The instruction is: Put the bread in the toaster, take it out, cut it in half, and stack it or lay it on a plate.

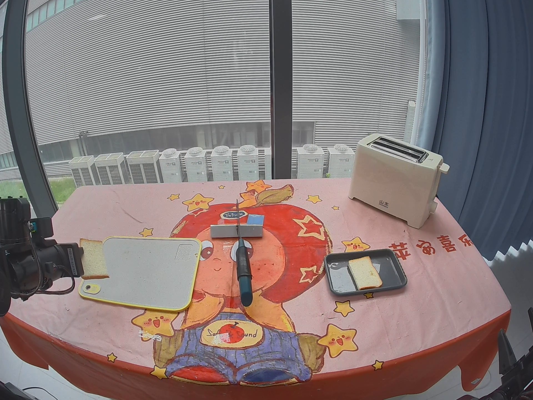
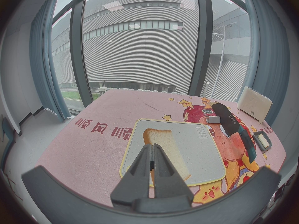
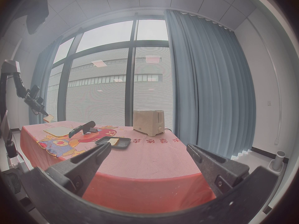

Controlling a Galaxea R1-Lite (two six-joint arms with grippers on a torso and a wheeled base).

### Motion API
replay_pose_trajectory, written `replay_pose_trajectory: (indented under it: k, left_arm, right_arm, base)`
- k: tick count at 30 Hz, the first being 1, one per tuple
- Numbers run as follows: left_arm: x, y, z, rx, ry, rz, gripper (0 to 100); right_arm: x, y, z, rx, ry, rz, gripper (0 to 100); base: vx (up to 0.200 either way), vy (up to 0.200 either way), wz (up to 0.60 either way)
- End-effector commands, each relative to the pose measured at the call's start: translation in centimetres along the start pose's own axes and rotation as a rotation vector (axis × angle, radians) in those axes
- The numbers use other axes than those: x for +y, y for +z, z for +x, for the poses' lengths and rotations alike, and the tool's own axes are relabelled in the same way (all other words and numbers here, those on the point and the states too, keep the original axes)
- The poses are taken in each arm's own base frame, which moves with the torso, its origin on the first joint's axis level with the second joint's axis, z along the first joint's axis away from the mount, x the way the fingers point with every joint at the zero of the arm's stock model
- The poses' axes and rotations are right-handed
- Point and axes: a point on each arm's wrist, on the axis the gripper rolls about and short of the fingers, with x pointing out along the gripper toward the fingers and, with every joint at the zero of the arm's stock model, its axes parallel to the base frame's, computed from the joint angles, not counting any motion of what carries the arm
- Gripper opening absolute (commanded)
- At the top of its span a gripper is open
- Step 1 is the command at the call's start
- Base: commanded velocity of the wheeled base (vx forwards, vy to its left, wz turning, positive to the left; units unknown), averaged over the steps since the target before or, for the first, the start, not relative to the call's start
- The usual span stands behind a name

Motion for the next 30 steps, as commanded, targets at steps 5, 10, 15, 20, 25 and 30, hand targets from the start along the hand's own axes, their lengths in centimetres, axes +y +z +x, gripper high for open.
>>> replay_pose_trajectory:
  k: [5,10,15,20,25,30]
  left_arm:
    - [0.01,-0.06,0.03,0.003,-0.001,-0.001,0]
    - [0.01,-0.06,0.03,0.003,0.000,-0.001,0]
    - [0.01,-0.09,0.00,0.003,0.000,-0.001,0]
    - [0.01,-0.07,-0.04,0.002,0.000,-0.001,0]
    - [0.01,-0.04,-0.11,-0.001,0.002,-0.001,0]
    - [0.01,-0.03,-0.15,-0.003,0.001,-0.001,0]
  right_arm:
    - [0.01,-0.52,0.02,0.003,0.001,0.000,100]
    - [0.01,-0.52,0.02,0.003,0.001,0.000,100]
    - [0.01,-0.52,0.02,0.003,0.001,0.000,100]
    - [0.01,-0.52,0.02,0.003,0.001,0.000,100]
    - [0.01,-0.52,0.02,0.003,0.001,0.000,100]
    - [0.01,-0.52,0.02,0.003,0.001,0.000,100]
  base:
    - [0.000,0.000,0.00]
    - [0.000,0.000,0.00]
    - [0.000,0.000,0.00]
    - [0.000,0.000,0.00]
    - [0.000,-0.040,0.00]
    - [0.000,-0.200,0.00]
